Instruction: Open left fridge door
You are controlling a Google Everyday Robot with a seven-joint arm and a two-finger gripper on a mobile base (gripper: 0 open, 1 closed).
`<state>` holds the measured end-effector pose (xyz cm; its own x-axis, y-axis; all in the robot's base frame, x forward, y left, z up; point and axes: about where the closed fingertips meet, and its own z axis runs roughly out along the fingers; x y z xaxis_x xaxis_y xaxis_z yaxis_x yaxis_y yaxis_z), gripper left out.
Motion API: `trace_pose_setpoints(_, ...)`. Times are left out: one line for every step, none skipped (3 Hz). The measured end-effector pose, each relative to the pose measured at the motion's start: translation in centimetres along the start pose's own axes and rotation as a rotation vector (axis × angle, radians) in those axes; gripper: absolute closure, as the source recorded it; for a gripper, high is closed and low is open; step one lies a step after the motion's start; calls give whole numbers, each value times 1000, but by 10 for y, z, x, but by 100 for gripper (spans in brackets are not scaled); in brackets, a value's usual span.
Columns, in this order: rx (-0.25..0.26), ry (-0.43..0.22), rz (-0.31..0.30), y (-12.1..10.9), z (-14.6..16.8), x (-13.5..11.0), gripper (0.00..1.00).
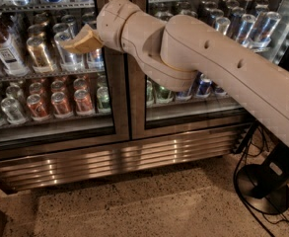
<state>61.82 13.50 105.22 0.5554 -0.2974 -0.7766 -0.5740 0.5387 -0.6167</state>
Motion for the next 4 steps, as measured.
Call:
trace_pose_setpoints(0,0,0,0,0,0,0)
trace_pose_setpoints(25,34,-40,-2,-12,-4,0)
trace_pose_setpoints(25,34,-40,-2,-12,-4,0)
trace_pose_setpoints(4,-11,17,-3,-22,-8,0)
